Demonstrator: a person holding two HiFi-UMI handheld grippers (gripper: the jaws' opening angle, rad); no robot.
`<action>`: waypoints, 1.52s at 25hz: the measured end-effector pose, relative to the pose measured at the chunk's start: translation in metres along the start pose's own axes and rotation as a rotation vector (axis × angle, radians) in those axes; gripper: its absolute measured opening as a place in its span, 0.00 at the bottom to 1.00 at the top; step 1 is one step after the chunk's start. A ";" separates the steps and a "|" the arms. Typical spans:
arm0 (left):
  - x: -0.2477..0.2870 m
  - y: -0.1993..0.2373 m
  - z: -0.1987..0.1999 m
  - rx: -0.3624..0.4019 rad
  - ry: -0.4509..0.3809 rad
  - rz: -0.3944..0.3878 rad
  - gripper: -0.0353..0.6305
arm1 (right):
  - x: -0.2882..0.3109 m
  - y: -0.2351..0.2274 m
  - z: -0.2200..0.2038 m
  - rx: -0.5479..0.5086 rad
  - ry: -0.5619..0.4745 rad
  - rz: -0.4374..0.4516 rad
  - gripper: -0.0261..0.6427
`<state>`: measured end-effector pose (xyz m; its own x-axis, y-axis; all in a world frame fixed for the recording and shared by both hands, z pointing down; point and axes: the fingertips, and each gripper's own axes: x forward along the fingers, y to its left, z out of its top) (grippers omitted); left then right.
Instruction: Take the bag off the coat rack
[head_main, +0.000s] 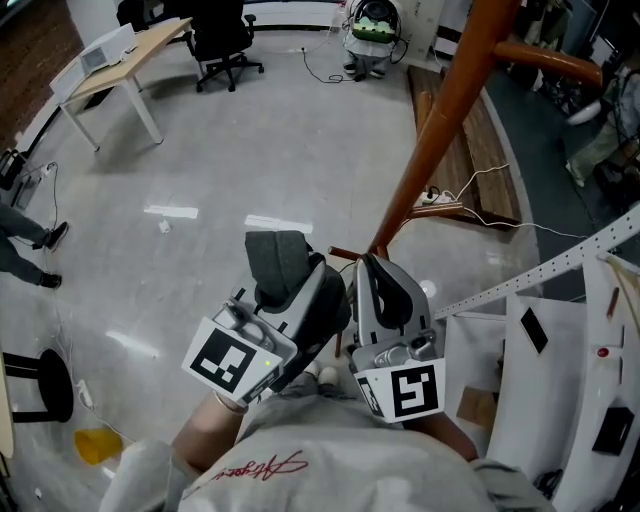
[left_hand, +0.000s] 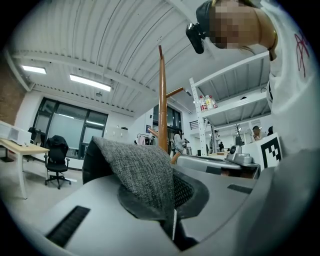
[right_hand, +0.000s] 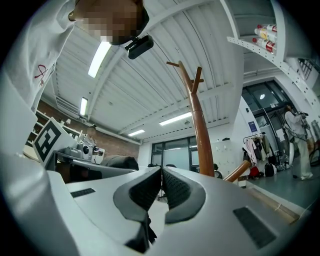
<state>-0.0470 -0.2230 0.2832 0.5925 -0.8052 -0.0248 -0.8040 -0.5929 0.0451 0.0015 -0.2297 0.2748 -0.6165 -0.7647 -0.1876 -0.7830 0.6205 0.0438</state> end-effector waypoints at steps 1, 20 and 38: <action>0.000 0.000 0.002 -0.002 -0.002 0.010 0.08 | 0.000 0.000 0.000 0.002 -0.001 0.003 0.07; -0.028 -0.026 -0.002 -0.064 -0.040 -0.025 0.08 | -0.034 0.018 0.010 -0.018 -0.023 -0.016 0.07; -0.104 -0.069 -0.003 -0.044 -0.023 -0.156 0.08 | -0.093 0.092 0.025 -0.041 -0.027 -0.136 0.07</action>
<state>-0.0534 -0.0985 0.2861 0.7080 -0.7039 -0.0575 -0.6993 -0.7101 0.0823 -0.0112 -0.0976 0.2717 -0.5026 -0.8359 -0.2207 -0.8622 0.5034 0.0565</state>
